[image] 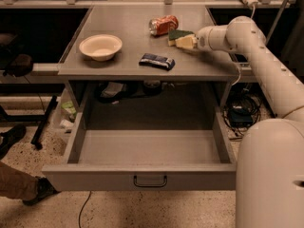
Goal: Place sponge into top drawer
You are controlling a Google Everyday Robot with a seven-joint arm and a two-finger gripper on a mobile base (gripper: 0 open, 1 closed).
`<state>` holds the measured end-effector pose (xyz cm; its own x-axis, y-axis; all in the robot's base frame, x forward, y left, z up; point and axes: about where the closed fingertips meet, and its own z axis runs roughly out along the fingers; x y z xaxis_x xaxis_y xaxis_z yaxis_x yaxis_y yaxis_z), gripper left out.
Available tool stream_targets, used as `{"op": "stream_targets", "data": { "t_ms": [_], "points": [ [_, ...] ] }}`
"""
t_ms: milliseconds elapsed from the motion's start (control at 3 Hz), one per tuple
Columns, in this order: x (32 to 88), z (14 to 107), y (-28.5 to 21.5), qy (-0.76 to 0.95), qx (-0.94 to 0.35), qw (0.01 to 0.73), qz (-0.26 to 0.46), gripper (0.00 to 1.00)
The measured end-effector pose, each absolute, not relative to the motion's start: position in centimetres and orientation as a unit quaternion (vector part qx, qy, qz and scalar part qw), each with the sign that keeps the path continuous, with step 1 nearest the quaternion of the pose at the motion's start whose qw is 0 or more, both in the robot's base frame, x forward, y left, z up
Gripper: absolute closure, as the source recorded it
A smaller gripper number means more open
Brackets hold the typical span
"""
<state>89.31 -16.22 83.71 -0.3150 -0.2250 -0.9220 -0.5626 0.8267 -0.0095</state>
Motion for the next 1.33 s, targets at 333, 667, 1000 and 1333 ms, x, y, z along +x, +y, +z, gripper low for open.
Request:
{"op": "stream_targets", "data": {
  "t_ms": [333, 667, 1000, 1333],
  "points": [
    [88.5, 84.9, -16.6, 0.791, -0.243, 0.542, 0.149, 1.0],
    [86.8, 86.6, -17.2, 0.79, -0.234, 0.552, 0.13, 1.0],
    [83.6, 87.9, -17.3, 0.792, -0.225, 0.555, 0.116, 1.0],
    [79.7, 88.8, -17.9, 0.796, -0.217, 0.554, 0.111, 1.0]
  ]
}}
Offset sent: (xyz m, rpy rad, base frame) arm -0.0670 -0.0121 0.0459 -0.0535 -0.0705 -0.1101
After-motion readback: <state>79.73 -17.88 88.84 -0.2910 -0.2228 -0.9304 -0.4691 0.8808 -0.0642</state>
